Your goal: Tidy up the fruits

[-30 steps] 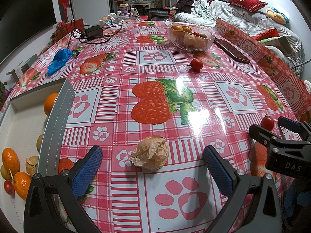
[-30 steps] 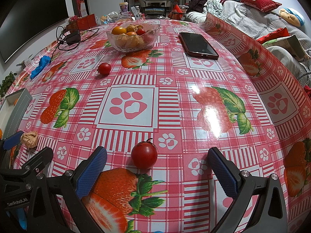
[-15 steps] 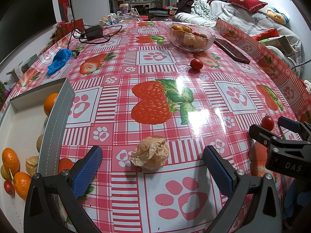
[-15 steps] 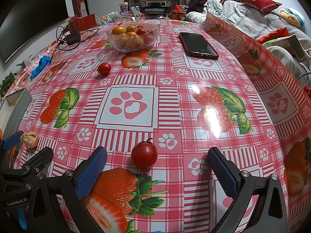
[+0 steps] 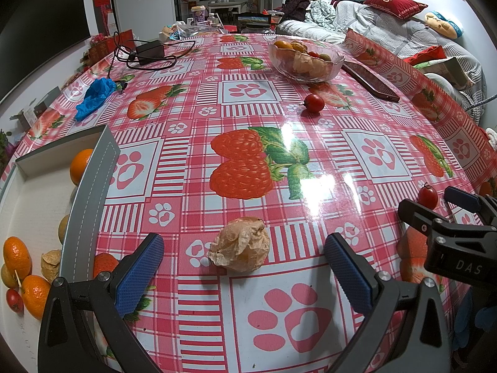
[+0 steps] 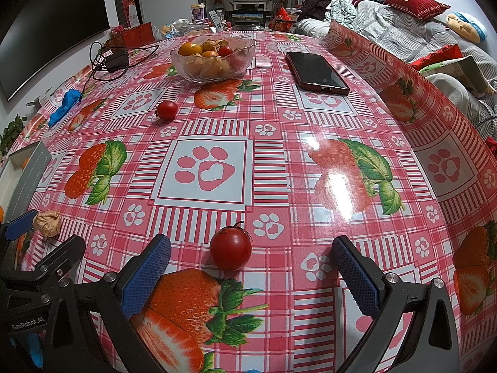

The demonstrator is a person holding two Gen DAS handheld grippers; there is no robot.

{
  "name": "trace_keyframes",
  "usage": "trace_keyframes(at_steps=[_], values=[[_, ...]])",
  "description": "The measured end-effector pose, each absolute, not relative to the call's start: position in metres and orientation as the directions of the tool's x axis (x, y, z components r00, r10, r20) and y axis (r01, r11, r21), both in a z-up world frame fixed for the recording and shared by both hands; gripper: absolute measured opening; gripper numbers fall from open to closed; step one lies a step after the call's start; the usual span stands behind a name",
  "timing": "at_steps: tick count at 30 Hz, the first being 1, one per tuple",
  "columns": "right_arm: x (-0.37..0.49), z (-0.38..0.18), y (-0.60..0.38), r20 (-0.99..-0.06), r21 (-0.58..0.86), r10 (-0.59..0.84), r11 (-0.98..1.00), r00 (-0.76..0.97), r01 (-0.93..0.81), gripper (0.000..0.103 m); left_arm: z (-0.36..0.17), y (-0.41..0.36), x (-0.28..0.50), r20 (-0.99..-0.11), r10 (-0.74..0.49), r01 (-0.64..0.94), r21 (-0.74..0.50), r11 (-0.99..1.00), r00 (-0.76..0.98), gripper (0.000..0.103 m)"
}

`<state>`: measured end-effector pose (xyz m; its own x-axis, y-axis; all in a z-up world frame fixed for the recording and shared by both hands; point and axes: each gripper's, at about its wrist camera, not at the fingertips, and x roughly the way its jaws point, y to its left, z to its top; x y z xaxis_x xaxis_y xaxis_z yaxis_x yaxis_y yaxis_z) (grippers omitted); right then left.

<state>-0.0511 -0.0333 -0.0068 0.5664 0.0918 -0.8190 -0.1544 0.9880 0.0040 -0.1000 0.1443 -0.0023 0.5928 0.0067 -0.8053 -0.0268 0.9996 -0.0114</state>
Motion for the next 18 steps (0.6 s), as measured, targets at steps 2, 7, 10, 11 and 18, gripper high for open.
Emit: trace_keyframes(at_steps=[2,7,10,11,18], values=[[-0.0512,-0.0067,-0.0334,-0.819,0.004,0.092,0.988,0.566,-0.154,0.103,-0.0024,0.1442,-0.0999,-0.805,0.007,-0.027,-0.011,1.000,0.593,0.103],[-0.0510,-0.0068,-0.0333,-0.819,0.004,0.091,0.988,0.566,-0.154,0.103,-0.0023,0.1442,-0.0999,-0.806,0.007,-0.027,-0.011,1.000,0.593,0.103],[-0.0508,-0.0069,-0.0331,-0.819,0.002,0.090,0.988,0.566,-0.154,0.103,-0.0023,0.1440,-0.0997,-0.806,0.007,-0.027,-0.011,1.000,0.593,0.103],[-0.0507,-0.0069,-0.0330,-0.819,0.002,0.090,0.988,0.566,-0.154,0.103,-0.0023,0.1440,-0.0996,-0.806,0.008,-0.027,-0.011,1.000,0.592,0.103],[-0.0509,-0.0062,-0.0330,-0.822,0.001,0.089,0.988,0.562,-0.156,0.103,-0.0027,0.1446,-0.0980,-0.809,0.011,-0.031,-0.009,0.999,0.587,0.103]])
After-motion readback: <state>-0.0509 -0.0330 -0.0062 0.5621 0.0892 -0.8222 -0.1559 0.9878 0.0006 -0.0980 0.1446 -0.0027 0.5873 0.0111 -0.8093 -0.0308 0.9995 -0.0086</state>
